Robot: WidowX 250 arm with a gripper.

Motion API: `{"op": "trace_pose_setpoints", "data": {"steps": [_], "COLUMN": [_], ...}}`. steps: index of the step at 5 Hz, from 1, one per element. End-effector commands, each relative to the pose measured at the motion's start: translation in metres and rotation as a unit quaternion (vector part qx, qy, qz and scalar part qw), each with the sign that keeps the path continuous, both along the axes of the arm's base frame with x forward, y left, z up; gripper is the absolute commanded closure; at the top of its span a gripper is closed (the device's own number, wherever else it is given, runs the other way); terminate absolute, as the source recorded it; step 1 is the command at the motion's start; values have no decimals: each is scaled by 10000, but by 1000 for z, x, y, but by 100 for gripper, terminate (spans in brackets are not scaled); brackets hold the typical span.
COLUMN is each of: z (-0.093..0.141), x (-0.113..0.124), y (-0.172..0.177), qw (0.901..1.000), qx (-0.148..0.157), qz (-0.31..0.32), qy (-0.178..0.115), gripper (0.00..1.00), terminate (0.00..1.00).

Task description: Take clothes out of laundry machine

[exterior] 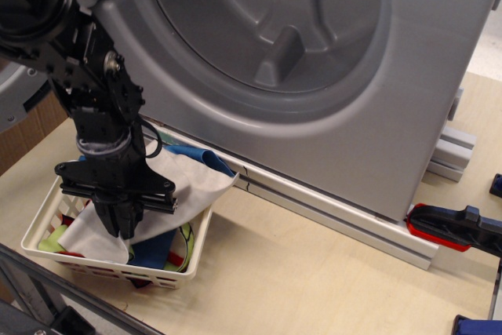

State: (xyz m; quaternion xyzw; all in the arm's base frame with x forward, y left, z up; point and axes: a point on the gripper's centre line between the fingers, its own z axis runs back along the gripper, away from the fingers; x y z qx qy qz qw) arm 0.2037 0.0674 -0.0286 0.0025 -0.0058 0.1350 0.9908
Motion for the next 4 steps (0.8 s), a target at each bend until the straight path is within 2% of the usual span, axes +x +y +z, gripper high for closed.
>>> {"op": "trace_pose_setpoints", "data": {"steps": [1,2,3,4], "z": [-13,-17,-1,9], "x": [9,9,6,4], "y": [-2,-4,-4,-2], "qw": [9999,10000,9998,9990], "qx": [-15,94,-38,-65], "qz": [34,-6,194,448], "qy": [-165,-26,-29,-63], "gripper": [100,100,0,0], "terminate": [0,0,0,0]}}
